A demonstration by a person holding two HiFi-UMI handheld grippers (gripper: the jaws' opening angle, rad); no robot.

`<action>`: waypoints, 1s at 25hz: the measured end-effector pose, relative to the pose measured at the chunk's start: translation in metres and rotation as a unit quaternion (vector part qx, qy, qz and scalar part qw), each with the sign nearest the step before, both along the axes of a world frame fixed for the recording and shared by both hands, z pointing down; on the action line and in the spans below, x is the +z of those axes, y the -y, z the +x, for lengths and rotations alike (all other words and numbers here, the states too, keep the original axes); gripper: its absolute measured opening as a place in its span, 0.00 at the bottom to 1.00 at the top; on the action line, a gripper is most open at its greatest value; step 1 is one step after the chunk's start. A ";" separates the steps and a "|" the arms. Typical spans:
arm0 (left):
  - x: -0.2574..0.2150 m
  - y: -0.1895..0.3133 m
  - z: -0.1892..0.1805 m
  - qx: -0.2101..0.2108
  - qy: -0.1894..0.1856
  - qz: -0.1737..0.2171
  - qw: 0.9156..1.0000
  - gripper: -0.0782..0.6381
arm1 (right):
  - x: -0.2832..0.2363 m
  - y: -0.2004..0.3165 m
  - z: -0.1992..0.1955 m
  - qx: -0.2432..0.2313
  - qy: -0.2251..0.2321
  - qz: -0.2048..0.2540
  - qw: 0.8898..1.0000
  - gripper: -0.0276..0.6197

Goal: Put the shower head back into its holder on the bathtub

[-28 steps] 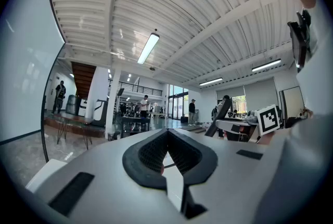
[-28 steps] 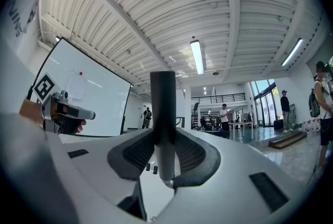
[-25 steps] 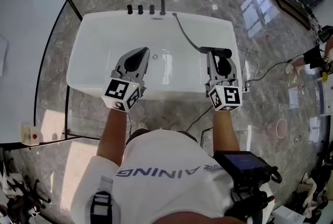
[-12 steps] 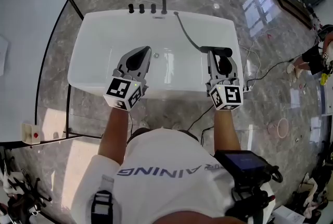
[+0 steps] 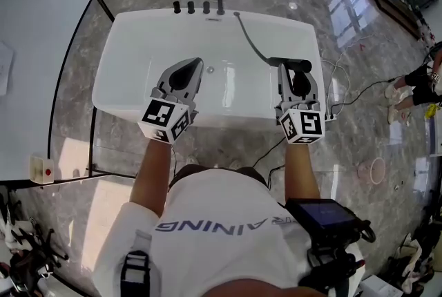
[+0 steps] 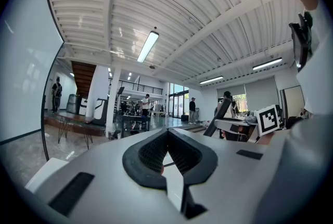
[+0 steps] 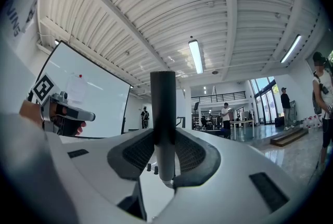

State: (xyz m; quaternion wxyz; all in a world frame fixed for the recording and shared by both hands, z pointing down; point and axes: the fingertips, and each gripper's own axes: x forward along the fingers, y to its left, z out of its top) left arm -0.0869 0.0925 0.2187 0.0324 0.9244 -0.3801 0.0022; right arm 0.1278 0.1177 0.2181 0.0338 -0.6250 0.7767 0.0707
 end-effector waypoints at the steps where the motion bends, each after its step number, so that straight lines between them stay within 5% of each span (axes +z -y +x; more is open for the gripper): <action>1: -0.001 -0.001 0.006 -0.003 0.002 0.000 1.000 0.13 | 0.000 0.000 0.005 -0.003 0.002 0.001 1.000 0.23; 10: 0.001 -0.027 0.074 -0.027 0.012 -0.003 1.000 0.13 | 0.002 -0.006 0.071 -0.028 0.027 -0.004 0.999 0.23; 25: 0.005 0.014 0.076 -0.009 0.015 0.005 1.000 0.13 | 0.005 0.021 0.066 -0.027 0.036 0.015 0.999 0.23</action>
